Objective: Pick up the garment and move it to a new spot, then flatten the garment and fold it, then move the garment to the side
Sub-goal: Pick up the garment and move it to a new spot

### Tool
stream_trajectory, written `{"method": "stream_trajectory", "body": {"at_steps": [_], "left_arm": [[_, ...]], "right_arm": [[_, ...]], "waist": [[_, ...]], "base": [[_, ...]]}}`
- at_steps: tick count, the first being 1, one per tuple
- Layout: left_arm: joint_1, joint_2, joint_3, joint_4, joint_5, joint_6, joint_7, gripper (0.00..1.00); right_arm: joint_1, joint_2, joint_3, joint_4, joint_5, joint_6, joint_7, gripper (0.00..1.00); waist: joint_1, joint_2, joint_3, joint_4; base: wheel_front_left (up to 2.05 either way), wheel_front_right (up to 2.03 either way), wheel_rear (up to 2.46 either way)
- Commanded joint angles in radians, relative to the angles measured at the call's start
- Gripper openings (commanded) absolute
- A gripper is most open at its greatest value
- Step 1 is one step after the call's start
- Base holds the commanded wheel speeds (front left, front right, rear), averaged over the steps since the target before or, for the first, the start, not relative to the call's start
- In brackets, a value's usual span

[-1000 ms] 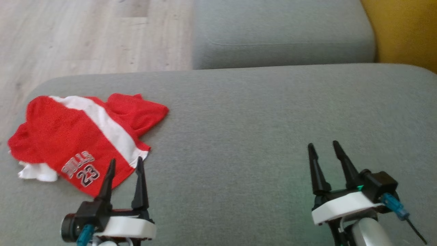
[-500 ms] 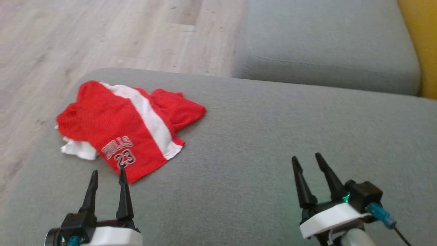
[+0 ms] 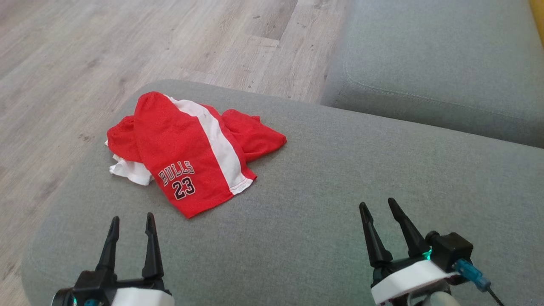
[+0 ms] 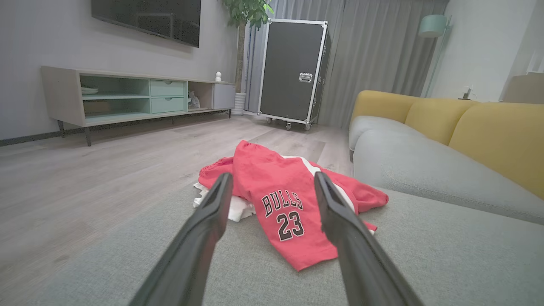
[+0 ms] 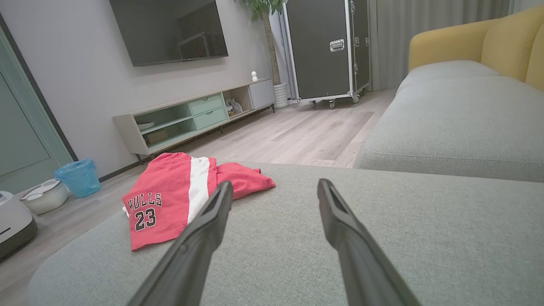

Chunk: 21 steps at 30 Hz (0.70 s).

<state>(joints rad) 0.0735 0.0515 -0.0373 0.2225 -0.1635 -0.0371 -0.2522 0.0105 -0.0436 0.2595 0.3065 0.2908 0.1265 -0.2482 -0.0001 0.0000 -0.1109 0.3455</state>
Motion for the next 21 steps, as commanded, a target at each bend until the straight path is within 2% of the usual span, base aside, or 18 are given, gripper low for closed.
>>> {"method": "stream_trajectory", "body": {"at_steps": [1, 7, 11, 14, 17, 18, 19, 21], "left_arm": [[-0.043, -0.001, 0.035, -0.035, 0.014, -0.006, -0.010, 1.00], [-0.114, 0.033, 0.037, 0.012, 0.047, -0.038, -0.010, 1.00], [-0.251, 0.094, 0.019, 0.097, 0.063, -0.064, -0.008, 1.00], [-0.400, 0.148, -0.013, 0.184, 0.057, -0.082, 0.046, 1.00], [-0.557, 0.204, -0.077, 0.279, 0.041, -0.091, 0.145, 1.00], [-0.557, 0.204, -0.077, 0.279, 0.041, -0.091, 0.145, 1.00], [-0.650, 0.235, -0.151, 0.336, -0.004, -0.093, 0.209, 1.00], [-0.732, 0.284, -0.246, 0.382, -0.047, -0.093, 0.265, 1.00]], "right_arm": [[-0.029, -0.007, 0.018, -0.035, 0.008, 0.004, -0.014, 1.00], [-0.039, -0.007, 0.012, -0.041, -0.004, 0.004, -0.014, 1.00], [-0.055, -0.007, -0.010, -0.051, -0.024, 0.004, -0.014, 1.00], [-0.076, -0.007, -0.029, -0.061, -0.048, 0.004, -0.014, 1.00], [-0.098, -0.007, -0.057, -0.073, -0.070, 0.004, -0.014, 1.00], [-0.098, -0.007, -0.057, -0.073, -0.070, 0.004, -0.014, 1.00], [-0.112, -0.007, -0.069, -0.080, -0.082, 0.004, -0.014, 1.00], [-0.127, -0.007, -0.074, -0.083, -0.092, 0.004, -0.014, 1.00]], "waist": [[0.0001, 0.0000, 0.003, 0.001], [0.0001, 0.0000, 0.041, -0.014], [0.0001, 0.0000, 0.100, -0.036], [0.0001, 0.0000, 0.159, -0.053], [0.0001, 0.0000, 0.213, -0.069], [0.0001, 0.0000, 0.213, -0.069], [0.0001, 0.0000, 0.246, -0.085], [0.0001, 0.0000, 0.278, -0.103]], "base": [[0.00, 0.00, 0.00], [0.00, 0.00, 0.00], [0.00, 0.00, 0.00], [0.00, 0.00, 0.00], [0.00, 0.00, 0.00], [0.00, 0.00, 0.00], [0.00, 0.00, 0.00], [0.00, 0.00, 0.00]]}}
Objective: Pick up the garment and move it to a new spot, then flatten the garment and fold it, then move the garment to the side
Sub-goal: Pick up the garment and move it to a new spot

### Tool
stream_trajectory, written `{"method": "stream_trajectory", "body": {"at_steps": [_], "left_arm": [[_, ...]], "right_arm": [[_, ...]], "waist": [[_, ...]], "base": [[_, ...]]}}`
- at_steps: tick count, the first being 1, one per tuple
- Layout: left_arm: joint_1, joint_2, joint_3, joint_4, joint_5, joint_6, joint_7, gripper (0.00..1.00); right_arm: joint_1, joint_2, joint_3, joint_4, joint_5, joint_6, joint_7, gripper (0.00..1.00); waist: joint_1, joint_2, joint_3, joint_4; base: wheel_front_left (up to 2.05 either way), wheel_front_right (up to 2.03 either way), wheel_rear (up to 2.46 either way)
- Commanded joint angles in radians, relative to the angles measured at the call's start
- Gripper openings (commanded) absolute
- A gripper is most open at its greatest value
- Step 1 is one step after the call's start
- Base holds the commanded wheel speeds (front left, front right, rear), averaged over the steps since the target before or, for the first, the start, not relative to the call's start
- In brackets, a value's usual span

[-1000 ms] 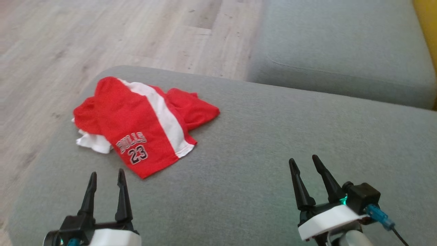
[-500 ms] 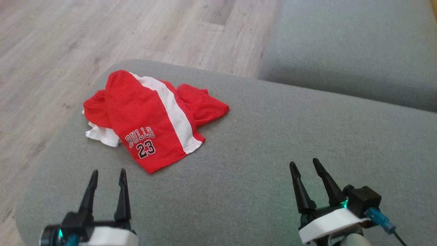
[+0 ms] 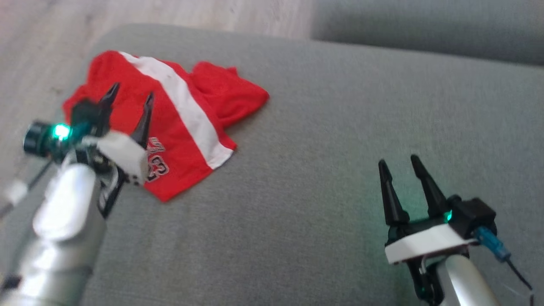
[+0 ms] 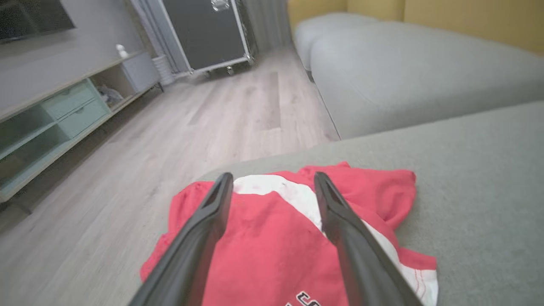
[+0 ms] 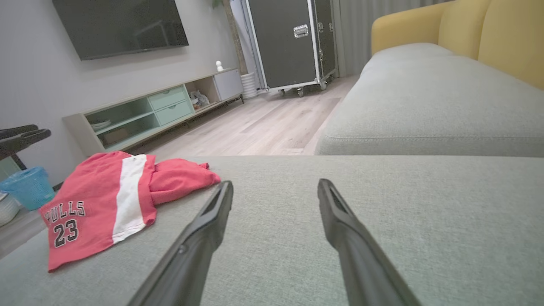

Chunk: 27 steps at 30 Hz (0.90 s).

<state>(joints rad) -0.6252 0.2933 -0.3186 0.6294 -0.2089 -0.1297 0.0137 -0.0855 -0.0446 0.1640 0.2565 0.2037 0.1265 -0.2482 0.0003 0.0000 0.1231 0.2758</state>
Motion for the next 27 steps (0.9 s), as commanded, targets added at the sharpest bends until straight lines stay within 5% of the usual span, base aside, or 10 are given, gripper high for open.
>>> {"method": "stream_trajectory", "body": {"at_steps": [1, 9, 18, 19, 20, 21, 27], "left_arm": [[-0.071, 0.071, -0.011, -0.005, -0.015, 0.000, 0.020, 1.00], [-0.258, 0.192, -0.276, 0.141, -0.136, -0.001, 0.148, 1.00], [-0.338, 0.224, -0.390, 0.295, -0.225, -0.001, 0.145, 1.00], [-0.341, 0.222, -0.396, 0.307, -0.239, -0.001, 0.143, 0.81], [-0.345, 0.221, -0.403, 0.316, -0.251, -0.001, 0.137, 0.09], [-0.348, 0.220, -0.413, 0.320, -0.260, -0.001, 0.128, 0.00], [-0.367, 0.224, -0.428, 0.331, -0.308, -0.001, 0.008, 0.00]], "right_arm": [[-0.038, -0.006, 0.021, -0.035, -0.009, 0.004, -0.014, 1.00], [-0.080, -0.006, 0.009, -0.052, -0.022, 0.004, -0.014, 1.00], [-0.103, -0.006, -0.006, -0.060, -0.028, 0.004, -0.014, 1.00], [-0.104, -0.006, -0.008, -0.060, -0.028, 0.004, -0.014, 1.00], [-0.103, -0.006, -0.009, -0.060, -0.028, 0.004, -0.014, 1.00], [-0.103, -0.006, -0.010, -0.060, -0.028, 0.004, -0.014, 1.00], [-0.093, -0.006, -0.016, -0.049, -0.024, 0.004, -0.014, 1.00]], "waist": [[-0.0003, 0.0000, 0.059, -0.043], [-0.0003, 0.0000, 0.141, -0.101], [-0.0003, 0.0000, 0.181, -0.140], [-0.0003, 0.0000, 0.181, -0.142], [-0.0003, 0.0000, 0.180, -0.143], [-0.0003, 0.0000, 0.178, -0.144], [-0.0003, 0.0000, 0.139, -0.138]], "base": [[0.00, 0.00, 0.00], [0.00, 0.00, 0.00], [0.00, 0.00, 0.00], [0.00, 0.00, 0.00], [0.00, 0.00, 0.00], [0.00, 0.00, 0.00], [0.00, 0.00, 0.00]]}}
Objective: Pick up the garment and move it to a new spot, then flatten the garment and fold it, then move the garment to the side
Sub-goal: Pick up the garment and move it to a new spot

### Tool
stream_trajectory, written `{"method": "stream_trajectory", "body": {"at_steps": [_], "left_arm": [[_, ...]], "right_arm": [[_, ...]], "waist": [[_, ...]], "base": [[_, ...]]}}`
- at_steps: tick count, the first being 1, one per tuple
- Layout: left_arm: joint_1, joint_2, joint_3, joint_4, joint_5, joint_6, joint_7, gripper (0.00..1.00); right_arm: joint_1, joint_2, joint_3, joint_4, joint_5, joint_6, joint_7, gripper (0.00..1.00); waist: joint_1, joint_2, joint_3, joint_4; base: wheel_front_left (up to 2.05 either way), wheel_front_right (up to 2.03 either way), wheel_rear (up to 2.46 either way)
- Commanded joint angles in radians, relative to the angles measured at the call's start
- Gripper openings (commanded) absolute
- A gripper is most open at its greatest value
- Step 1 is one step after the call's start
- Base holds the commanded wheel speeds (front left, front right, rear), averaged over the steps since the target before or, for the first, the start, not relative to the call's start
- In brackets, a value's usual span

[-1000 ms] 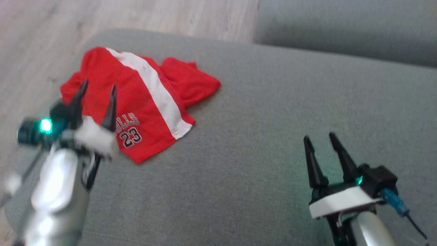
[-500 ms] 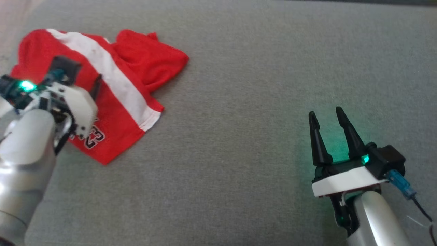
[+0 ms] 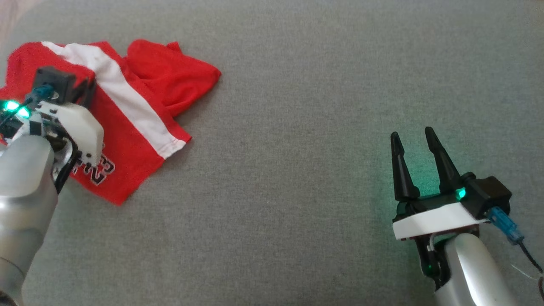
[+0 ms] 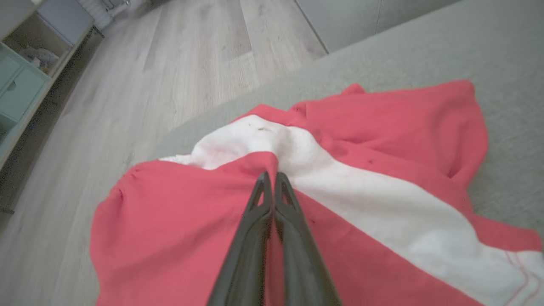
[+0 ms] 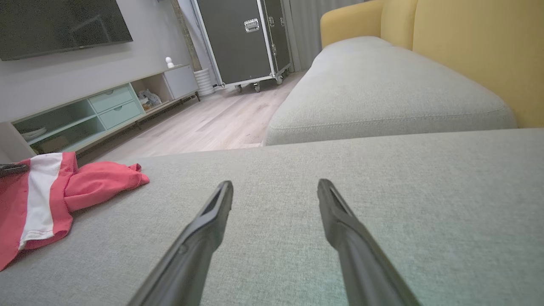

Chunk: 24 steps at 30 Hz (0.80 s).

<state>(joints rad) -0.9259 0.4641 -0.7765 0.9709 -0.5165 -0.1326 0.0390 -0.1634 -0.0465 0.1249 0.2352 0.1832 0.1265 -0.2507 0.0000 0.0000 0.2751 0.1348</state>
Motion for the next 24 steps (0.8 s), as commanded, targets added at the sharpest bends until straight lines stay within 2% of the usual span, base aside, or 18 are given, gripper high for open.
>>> {"method": "stream_trajectory", "body": {"at_steps": [1, 4, 8, 14, 24], "left_arm": [[-0.070, 0.057, 0.025, -0.011, 0.006, 0.002, -0.049, 0.00], [-0.069, 0.057, 0.033, -0.009, -0.002, 0.004, -0.130, 0.00], [-0.067, 0.063, 0.052, -0.021, -0.006, 0.026, -0.225, 0.00], [-0.060, 0.073, 0.075, -0.123, -0.002, 0.054, -0.287, 0.00], [0.029, 0.050, 0.078, -0.490, 0.008, 0.110, -0.291, 0.00]], "right_arm": [[-0.012, -0.004, 0.024, -0.026, -0.002, 0.004, -0.011, 1.00], [0.004, -0.004, 0.026, -0.016, 0.006, 0.004, -0.011, 1.00], [0.024, -0.004, 0.030, -0.007, 0.018, 0.004, -0.011, 1.00], [0.048, -0.004, 0.033, 0.000, 0.037, 0.004, -0.011, 1.00], [0.056, -0.004, 0.030, -0.014, 0.060, 0.004, -0.011, 1.00]], "waist": [[0.0000, 0.0000, -0.025, 0.004], [0.0000, 0.0000, -0.066, 0.012], [0.0000, 0.0000, -0.128, 0.021], [0.0000, 0.0000, -0.193, 0.024], [0.0000, 0.0000, -0.245, -0.033]], "base": [[0.00, 0.00, 0.00], [0.00, 0.00, 0.00], [0.00, 0.00, 0.00], [0.00, 0.00, 0.00], [0.00, 0.00, 0.00]]}}
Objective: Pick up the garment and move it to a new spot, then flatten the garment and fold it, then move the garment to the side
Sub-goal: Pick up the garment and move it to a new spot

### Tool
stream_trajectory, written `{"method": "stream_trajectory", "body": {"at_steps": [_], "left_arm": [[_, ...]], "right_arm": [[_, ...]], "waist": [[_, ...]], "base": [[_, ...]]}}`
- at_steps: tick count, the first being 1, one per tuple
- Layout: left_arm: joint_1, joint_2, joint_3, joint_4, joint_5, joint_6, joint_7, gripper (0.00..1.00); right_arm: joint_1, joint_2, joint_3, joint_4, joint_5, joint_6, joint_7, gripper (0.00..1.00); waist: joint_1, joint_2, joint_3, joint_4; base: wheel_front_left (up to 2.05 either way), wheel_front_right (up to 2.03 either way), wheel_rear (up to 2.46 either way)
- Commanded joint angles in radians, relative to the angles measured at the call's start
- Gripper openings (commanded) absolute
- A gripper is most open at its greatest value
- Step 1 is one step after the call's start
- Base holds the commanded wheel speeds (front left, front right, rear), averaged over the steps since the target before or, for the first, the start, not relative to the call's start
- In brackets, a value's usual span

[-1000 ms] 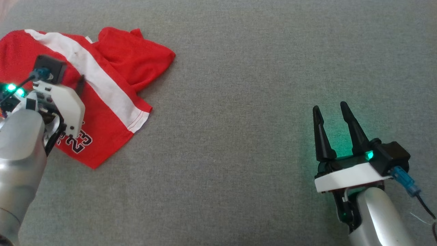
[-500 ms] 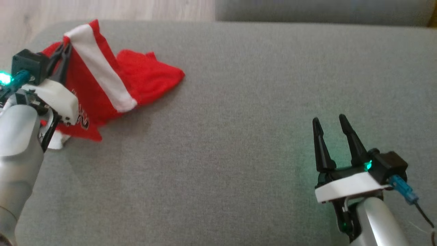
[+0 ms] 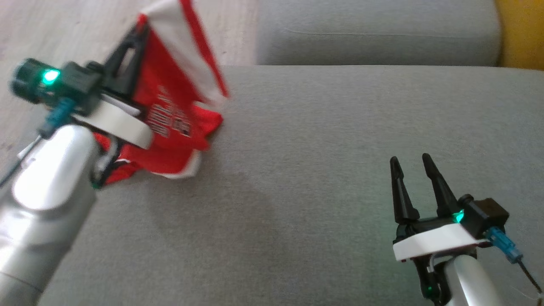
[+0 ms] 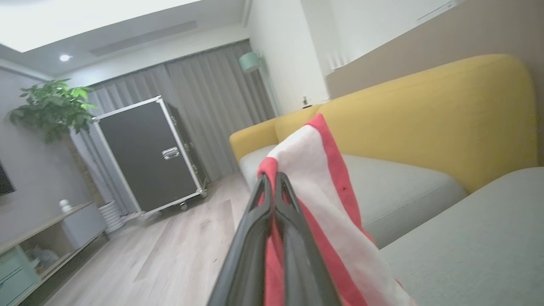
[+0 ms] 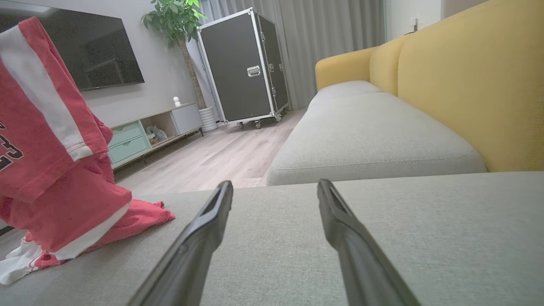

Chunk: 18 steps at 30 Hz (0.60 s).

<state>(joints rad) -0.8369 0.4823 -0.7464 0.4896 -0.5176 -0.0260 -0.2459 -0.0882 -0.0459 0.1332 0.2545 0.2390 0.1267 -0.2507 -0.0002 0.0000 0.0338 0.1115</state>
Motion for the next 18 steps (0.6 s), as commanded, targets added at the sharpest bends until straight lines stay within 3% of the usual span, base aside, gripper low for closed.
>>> {"method": "stream_trajectory", "body": {"at_steps": [1, 9, 18], "left_arm": [[-0.054, 0.027, 0.040, -0.040, 0.012, 0.008, 0.003, 0.00], [-0.024, -0.037, -0.008, -0.219, 0.008, 0.042, 0.065, 0.00], [-0.085, -0.151, -0.069, -0.186, 0.018, 0.021, 0.086, 0.00]], "right_arm": [[-0.021, -0.004, 0.021, -0.037, 0.006, 0.004, -0.011, 1.00], [-0.055, -0.004, 0.012, -0.092, 0.026, 0.004, -0.011, 1.00], [-0.099, -0.004, 0.004, -0.143, 0.065, 0.004, -0.011, 1.00]], "waist": [[0.0002, 0.0000, -0.004, -0.023], [0.0002, 0.0000, 0.028, -0.170], [0.0002, 0.0000, 0.115, -0.349]], "base": [[0.00, 0.00, 0.00], [0.00, 0.00, 0.00], [0.00, 0.00, 0.00]]}}
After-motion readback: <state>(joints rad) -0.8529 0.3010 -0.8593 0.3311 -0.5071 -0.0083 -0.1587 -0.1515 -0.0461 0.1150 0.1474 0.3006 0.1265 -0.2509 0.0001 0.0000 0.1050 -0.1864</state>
